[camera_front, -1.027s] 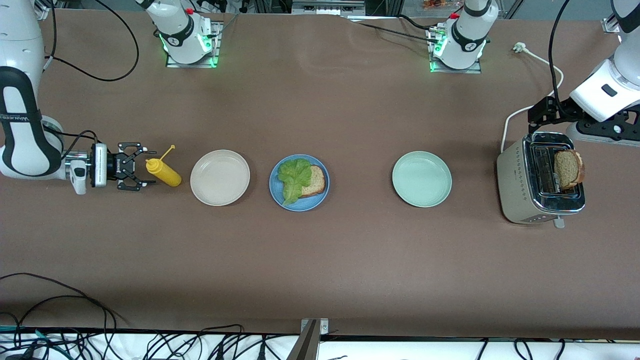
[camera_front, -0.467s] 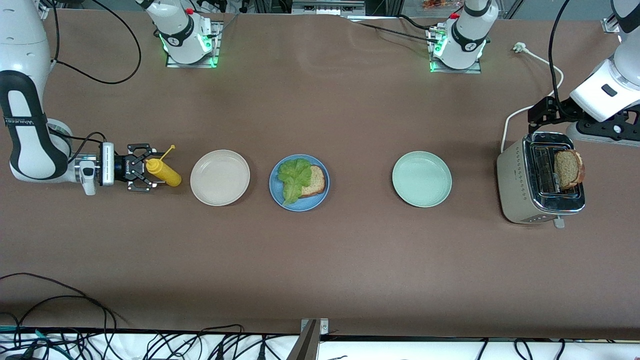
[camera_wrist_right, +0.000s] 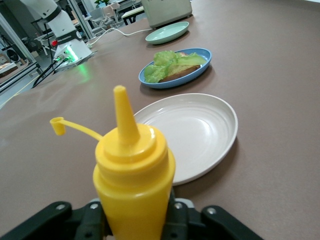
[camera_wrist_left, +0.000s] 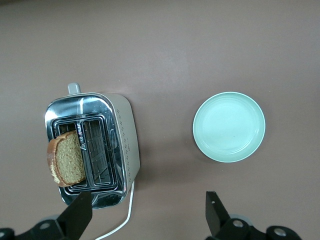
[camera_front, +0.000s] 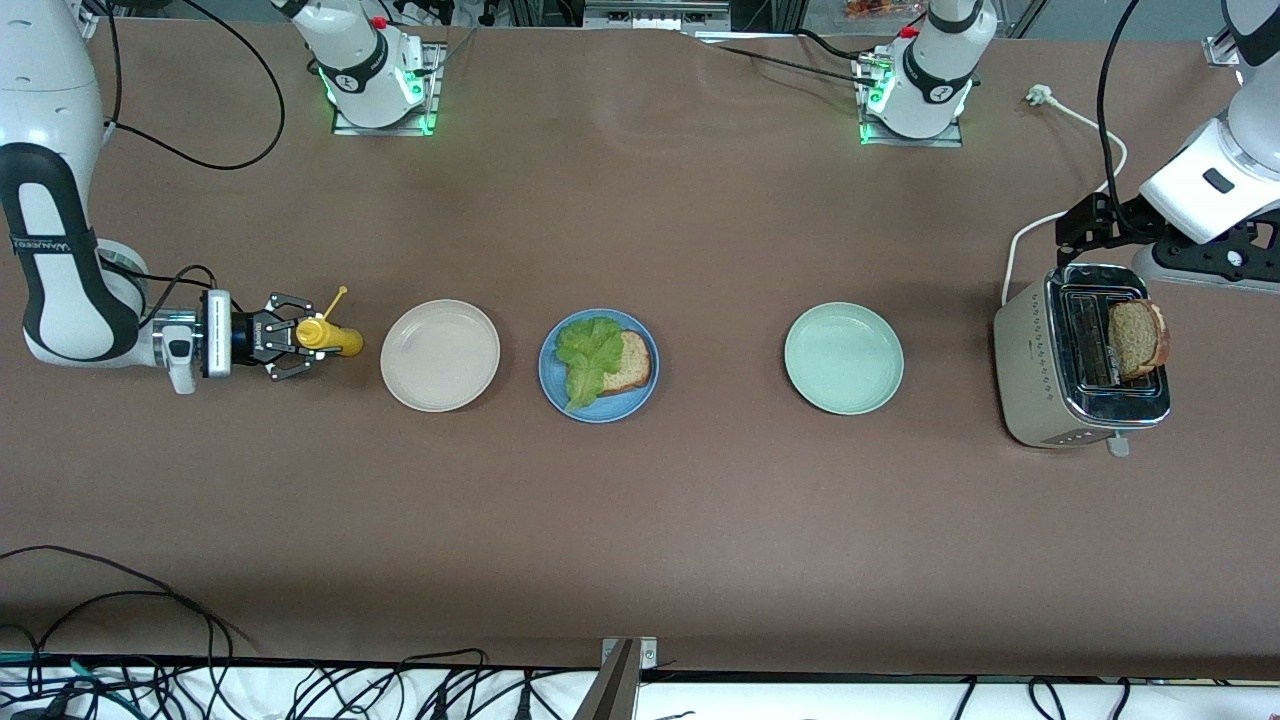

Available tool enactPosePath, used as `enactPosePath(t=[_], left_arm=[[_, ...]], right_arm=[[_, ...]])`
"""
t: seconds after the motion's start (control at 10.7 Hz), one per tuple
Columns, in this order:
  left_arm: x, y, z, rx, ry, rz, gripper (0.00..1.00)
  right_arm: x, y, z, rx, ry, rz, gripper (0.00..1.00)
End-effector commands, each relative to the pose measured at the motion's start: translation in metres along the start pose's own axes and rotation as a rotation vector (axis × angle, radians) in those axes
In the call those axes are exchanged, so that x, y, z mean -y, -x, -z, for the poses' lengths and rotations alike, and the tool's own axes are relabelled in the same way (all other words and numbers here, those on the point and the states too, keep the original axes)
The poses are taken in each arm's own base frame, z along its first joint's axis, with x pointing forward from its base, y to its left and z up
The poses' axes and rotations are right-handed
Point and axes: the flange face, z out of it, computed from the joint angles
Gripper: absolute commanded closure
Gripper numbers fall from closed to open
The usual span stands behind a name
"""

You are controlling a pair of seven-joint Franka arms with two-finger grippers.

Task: Make sandwich in blue plate with both arms
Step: 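Grasp the yellow bottle and lift it with the right gripper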

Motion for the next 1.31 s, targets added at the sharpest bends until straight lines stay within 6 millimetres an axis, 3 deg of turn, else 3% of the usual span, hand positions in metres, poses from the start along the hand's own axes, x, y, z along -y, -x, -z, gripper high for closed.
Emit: enactPosePath(t=[0.0, 0.19, 0.47, 0.65, 0.75, 0.84, 1.12, 1.21], left_arm=[[0.000, -0.001, 0.005, -0.011, -0.017, -0.011, 0.00], [0.000, -0.001, 0.005, -0.011, -0.017, -0.011, 0.00], [-0.001, -0.001, 0.005, -0.011, -0.017, -0.013, 0.00], [0.000, -0.001, 0.005, -0.011, -0.017, -0.011, 0.00], [0.000, -0.001, 0.005, -0.011, -0.017, -0.013, 0.00], [0.000, -0.001, 0.005, -0.011, -0.017, -0.013, 0.00], [0.000, -0.001, 0.005, -0.011, -0.017, -0.013, 0.00], [-0.001, -0.001, 0.005, -0.011, -0.017, -0.014, 0.00]], right_arm=[[-0.014, -0.039, 0.018, 0.133, -0.041, -0.124, 0.99], [-0.017, -0.095, 0.031, 0.272, -0.037, -0.224, 0.99], [-0.026, -0.173, 0.034, 0.536, -0.025, -0.355, 0.99], [-0.037, -0.232, 0.003, 0.705, 0.007, -0.446, 0.99], [-0.037, -0.268, -0.030, 0.803, 0.036, -0.427, 0.99], [-0.035, -0.289, -0.060, 0.898, 0.060, -0.414, 0.99], [-0.020, -0.331, -0.146, 1.113, 0.139, -0.368, 0.98], [-0.011, -0.344, -0.184, 1.194, 0.178, -0.338, 0.98]])
